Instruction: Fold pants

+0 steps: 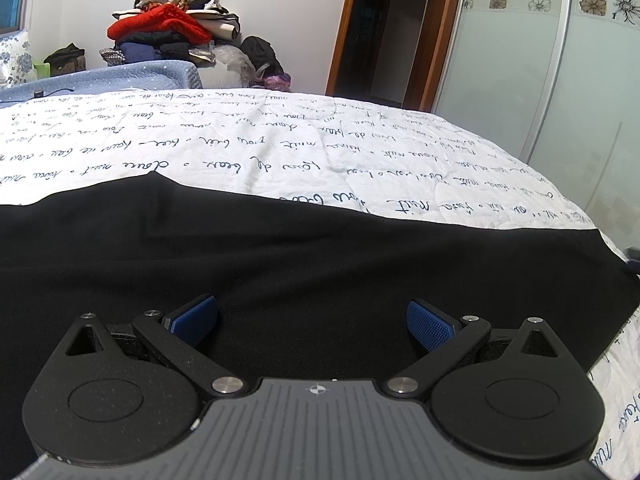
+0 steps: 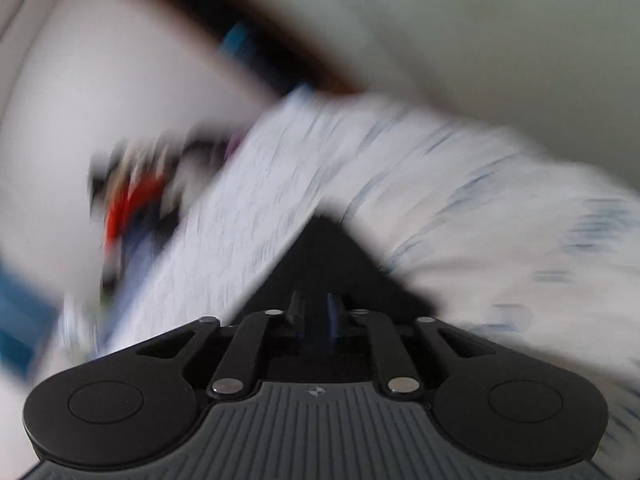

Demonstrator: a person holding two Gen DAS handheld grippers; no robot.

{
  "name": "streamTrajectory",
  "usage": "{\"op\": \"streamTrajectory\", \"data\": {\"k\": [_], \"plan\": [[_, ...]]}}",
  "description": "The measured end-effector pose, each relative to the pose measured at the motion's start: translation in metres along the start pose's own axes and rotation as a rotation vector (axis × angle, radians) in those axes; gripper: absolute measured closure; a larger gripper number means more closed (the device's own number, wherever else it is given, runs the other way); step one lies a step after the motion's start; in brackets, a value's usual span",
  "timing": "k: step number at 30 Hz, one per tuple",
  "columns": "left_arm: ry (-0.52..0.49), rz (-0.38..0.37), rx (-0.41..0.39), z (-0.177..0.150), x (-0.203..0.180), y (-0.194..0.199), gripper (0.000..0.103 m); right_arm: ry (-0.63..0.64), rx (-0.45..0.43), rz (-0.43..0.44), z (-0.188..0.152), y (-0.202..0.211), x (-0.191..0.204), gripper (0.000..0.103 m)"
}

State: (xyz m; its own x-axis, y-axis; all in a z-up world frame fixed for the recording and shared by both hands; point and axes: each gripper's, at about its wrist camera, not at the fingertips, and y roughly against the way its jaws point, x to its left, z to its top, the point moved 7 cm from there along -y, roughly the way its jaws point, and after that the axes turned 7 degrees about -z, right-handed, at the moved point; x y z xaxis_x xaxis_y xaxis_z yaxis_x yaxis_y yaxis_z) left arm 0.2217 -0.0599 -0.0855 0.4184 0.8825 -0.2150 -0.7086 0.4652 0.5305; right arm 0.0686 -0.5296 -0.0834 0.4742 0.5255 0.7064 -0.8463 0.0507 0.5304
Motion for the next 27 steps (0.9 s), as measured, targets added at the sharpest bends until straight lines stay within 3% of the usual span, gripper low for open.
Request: {"op": "streamTrajectory", "data": {"k": [1, 2, 3, 4, 6, 9, 14, 16, 21, 22, 23, 25, 27], "plan": [[0.0, 0.001, -0.001, 0.0, -0.001, 0.0, 0.001, -0.025, -0.029, 0.025, 0.001, 0.014, -0.003, 0.065], [0.0, 0.001, -0.001, 0.0, -0.001, -0.001, 0.001, -0.029, -0.023, 0.03, -0.001, 0.022, -0.006, 0.033], [-0.001, 0.001, 0.0, 0.0, -0.001, -0.001, 0.001, -0.02, -0.005, 0.014, -0.006, 0.027, -0.008, 0.021], [0.0, 0.0, 0.0, 0.0, -0.001, -0.001, 0.001, -0.001, 0.002, -0.012, -0.009, 0.032, -0.01, 0.018], [0.0, -0.001, -0.001, 0.0, -0.001, -0.001, 0.001, 0.026, -0.024, -0.031, -0.012, 0.043, -0.013, 0.018], [0.0, 0.0, -0.002, 0.0, -0.001, -0.001, 0.001, -0.053, -0.022, -0.025, -0.009, 0.048, -0.023, 0.018], [-0.001, 0.0, -0.002, 0.0, -0.001, -0.001, 0.001, -0.128, 0.078, 0.056, -0.016, 0.031, -0.02, 0.018], [-0.001, 0.0, -0.002, 0.0, -0.001, 0.0, 0.001, -0.158, 0.098, 0.045, -0.017, 0.022, -0.019, 0.018], [-0.001, 0.0, -0.002, 0.0, -0.001, 0.0, 0.001, -0.257, 0.071, 0.083, -0.009, 0.013, -0.023, 0.019], [0.0, -0.001, -0.002, 0.0, -0.001, 0.0, 0.001, -0.244, 0.055, 0.075, -0.008, 0.011, -0.022, 0.023], [-0.001, -0.001, -0.002, 0.0, -0.001, 0.0, 0.001, -0.215, 0.051, 0.048, -0.009, 0.009, -0.021, 0.036], [-0.001, 0.0, -0.002, 0.0, -0.001, 0.0, 0.001, -0.148, 0.045, -0.014, -0.013, 0.006, -0.019, 0.053], [-0.001, -0.001, -0.002, 0.0, -0.001, 0.0, 0.001, -0.146, 0.028, 0.005, -0.018, 0.007, -0.022, 0.056]]}}
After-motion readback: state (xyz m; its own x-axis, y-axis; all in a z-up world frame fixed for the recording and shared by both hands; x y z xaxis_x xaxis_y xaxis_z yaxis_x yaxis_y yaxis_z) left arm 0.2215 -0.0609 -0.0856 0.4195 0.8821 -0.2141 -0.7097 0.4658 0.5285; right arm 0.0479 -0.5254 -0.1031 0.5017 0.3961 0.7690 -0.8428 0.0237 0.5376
